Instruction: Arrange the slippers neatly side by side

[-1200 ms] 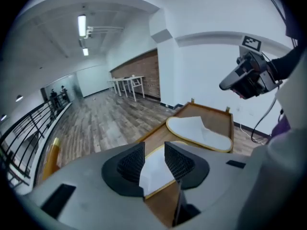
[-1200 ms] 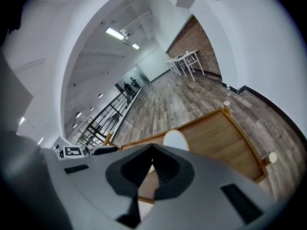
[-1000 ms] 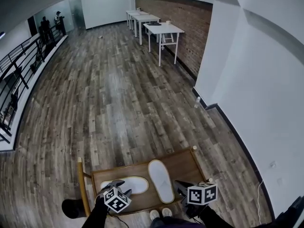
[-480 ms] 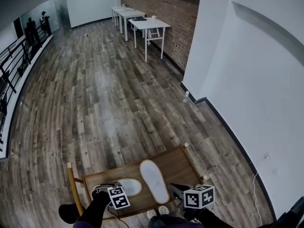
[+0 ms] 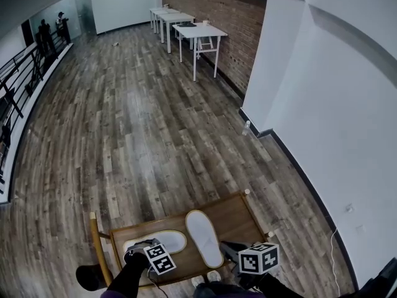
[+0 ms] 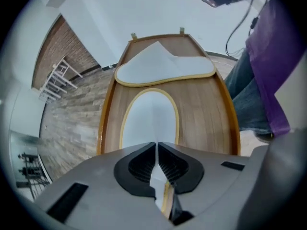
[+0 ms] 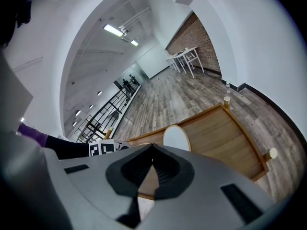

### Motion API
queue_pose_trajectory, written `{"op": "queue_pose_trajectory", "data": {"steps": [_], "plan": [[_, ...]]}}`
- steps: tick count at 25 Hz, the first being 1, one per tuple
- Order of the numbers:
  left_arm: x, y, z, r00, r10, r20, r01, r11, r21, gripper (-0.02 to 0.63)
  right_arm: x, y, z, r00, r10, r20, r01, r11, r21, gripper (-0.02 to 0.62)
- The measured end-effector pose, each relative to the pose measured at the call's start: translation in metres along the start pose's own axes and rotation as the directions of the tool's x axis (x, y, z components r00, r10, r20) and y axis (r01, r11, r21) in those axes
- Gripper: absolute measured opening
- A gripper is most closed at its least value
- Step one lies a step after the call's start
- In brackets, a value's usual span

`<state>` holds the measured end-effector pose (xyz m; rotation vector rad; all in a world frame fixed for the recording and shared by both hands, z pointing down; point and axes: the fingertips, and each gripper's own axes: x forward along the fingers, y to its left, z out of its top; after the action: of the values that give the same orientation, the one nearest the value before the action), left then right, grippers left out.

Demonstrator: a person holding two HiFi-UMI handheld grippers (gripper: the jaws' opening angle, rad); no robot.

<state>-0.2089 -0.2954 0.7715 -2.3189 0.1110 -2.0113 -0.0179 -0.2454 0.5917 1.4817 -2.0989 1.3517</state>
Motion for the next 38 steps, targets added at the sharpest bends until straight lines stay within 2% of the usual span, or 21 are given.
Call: {"op": "queue_pose_trajectory", "data": {"steps": [2,4,6,8,10,13,14,15,17,19,20,21,22,24,28,31,36,38], "plan": [[-0.004,0.001,0.003,0.999,-0.041,0.023,0.043,0.991,-0.128,0.011,0.002,0.002,0.000,1.000,0.005,-0.006,-0.005,1.000,-0.007,-0.002],[-0.008,0.004,0.006,0.996,-0.059,0.060,0.073,0.965,-0.251,0.009,0.005,0.004,0.002,1.000,0.009,-0.010,-0.009,1.000,-0.012,-0.002],[-0.010,0.005,0.009,0.991,-0.083,0.102,0.116,0.920,-0.375,0.009,0.007,0.006,0.002,1.000,0.015,-0.016,-0.015,1.000,-0.016,-0.002],[-0.012,0.005,0.011,0.982,-0.108,0.155,0.173,0.845,-0.506,0.009,0.010,0.008,0.000,1.000,0.019,-0.024,-0.019,1.000,-0.022,-0.002],[-0.016,0.005,0.011,0.972,-0.119,0.203,0.222,0.753,-0.620,0.009,0.012,0.011,-0.001,0.999,0.021,-0.030,-0.021,0.999,-0.030,-0.002],[-0.021,0.008,0.019,0.952,-0.121,0.282,0.295,0.615,-0.731,0.008,0.013,0.012,-0.002,0.999,0.022,-0.035,-0.024,0.999,-0.035,-0.002],[-0.023,0.009,0.022,0.940,-0.117,0.319,0.328,0.555,-0.764,0.008,0.013,0.012,-0.002,0.999,0.022,-0.035,-0.023,0.999,-0.036,-0.002],[-0.025,0.010,0.027,0.926,-0.107,0.361,0.366,0.483,-0.796,0.008,0.014,0.012,-0.001,0.999,0.022,-0.036,-0.023,0.999,-0.038,-0.002],[-0.029,0.016,0.034,0.895,-0.066,0.441,0.438,0.324,-0.839,0.008,0.014,0.013,0.000,0.999,0.022,-0.036,-0.023,0.999,-0.041,-0.002],[-0.033,0.022,0.040,0.863,-0.009,0.505,0.498,0.175,-0.849,0.008,0.014,0.014,0.001,0.999,0.023,-0.037,-0.025,0.999,-0.043,-0.002],[-0.034,0.024,0.043,0.848,0.021,0.530,0.525,0.113,-0.844,0.008,0.015,0.015,0.000,0.999,0.024,-0.038,-0.026,0.999,-0.044,-0.002],[-0.035,0.026,0.045,0.833,0.050,0.551,0.548,0.065,-0.834,0.008,0.016,0.016,0.000,0.999,0.024,-0.039,-0.025,0.999,-0.046,-0.002],[-0.036,0.027,0.048,0.822,0.072,0.565,0.564,0.038,-0.825,0.008,0.016,0.017,0.000,0.999,0.023,-0.040,-0.025,0.999,-0.048,-0.002],[-0.035,0.026,0.052,0.819,0.093,0.566,0.566,0.030,-0.824,0.009,0.017,0.017,-0.001,0.999,0.024,-0.040,-0.026,0.998,-0.049,-0.002],[-0.027,0.023,0.052,0.844,0.105,0.527,0.528,0.020,-0.849,0.008,0.017,0.018,-0.002,0.999,0.024,-0.038,-0.026,0.999,-0.045,-0.002],[-0.023,0.021,0.052,0.861,0.097,0.498,0.496,0.050,-0.867,0.009,0.015,0.016,-0.003,0.999,0.022,-0.037,-0.024,0.999,-0.043,-0.002],[-0.016,0.020,0.050,0.869,0.081,0.487,0.479,0.101,-0.872,0.009,0.016,0.016,-0.003,0.999,0.024,-0.037,-0.025,0.999,-0.038,-0.002],[-0.015,0.020,0.052,0.869,0.078,0.488,0.479,0.113,-0.871,0.009,0.016,0.014,-0.002,0.999,0.025,-0.037,-0.027,0.999,-0.037,-0.002]]}}
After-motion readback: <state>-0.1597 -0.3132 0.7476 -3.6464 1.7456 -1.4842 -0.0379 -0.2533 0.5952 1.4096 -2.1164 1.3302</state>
